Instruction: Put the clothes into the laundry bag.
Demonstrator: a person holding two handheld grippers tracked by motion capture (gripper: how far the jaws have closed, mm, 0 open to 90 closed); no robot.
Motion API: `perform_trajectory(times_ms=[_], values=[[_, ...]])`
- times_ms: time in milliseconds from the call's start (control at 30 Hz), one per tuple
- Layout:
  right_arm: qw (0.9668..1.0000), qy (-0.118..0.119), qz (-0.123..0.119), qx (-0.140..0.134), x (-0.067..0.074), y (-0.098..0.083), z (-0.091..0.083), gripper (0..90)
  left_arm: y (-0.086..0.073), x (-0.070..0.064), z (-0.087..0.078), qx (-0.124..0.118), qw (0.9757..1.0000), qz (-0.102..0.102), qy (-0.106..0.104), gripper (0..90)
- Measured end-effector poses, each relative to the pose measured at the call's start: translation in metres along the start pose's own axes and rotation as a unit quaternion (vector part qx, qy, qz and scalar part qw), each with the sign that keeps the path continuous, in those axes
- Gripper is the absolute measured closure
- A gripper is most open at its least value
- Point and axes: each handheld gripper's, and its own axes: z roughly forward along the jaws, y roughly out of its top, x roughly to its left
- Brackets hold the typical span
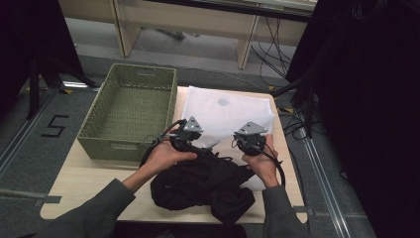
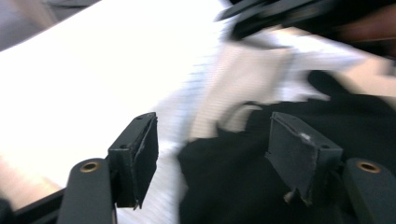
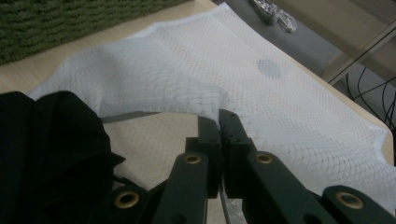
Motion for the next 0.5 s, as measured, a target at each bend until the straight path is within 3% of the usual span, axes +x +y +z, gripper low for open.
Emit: perform_trajectory(times_ms=[33,67,133,200,233,267,333,367,500], values=[[1.0,0.006,-0.002,0.001,0.0,0.002,-0.001,89.0,0.001,0.004,0.01,0.008,0.9999,-0.008,0.0,33.7],[1.0,0.005,-0.004,-0.002,0.002,0.005,-0.002,89.1,0.001,0.006,0.022,0.012,0.9997,-0.015,0.017,34.2],[0.9999,0.012,0.004,-0.003,0.006,0.009,-0.003,89.1,0.002,0.008,0.044,0.02,0.9993,0.0,0.032,34.0],[0.9998,0.012,-0.011,-0.007,0.007,0.012,-0.004,89.1,0.001,0.011,0.067,0.031,0.9985,-0.005,0.044,35.1],[0.9999,0.014,0.003,-0.004,0.011,0.013,-0.004,89.1,0.001,0.013,0.072,0.035,0.9981,0.001,0.05,41.3],[0.9998,0.02,-0.003,0.0,0.011,0.013,-0.004,89.1,0.001,0.015,0.077,0.036,0.9975,0.013,0.06,53.1],[0.9996,0.024,-0.011,-0.004,0.012,0.011,-0.002,89.1,0.0,0.019,0.078,0.044,0.9958,0.034,0.073,76.6],[0.9997,0.023,-0.006,0.001,0.013,0.01,-0.002,89.0,0.001,0.02,0.075,0.047,0.9953,0.041,0.074,82.3],[0.9993,0.038,-0.003,-0.002,0.016,0.008,-0.005,86.7,0.006,0.026,0.053,0.042,0.9953,0.056,0.067,87.6]])
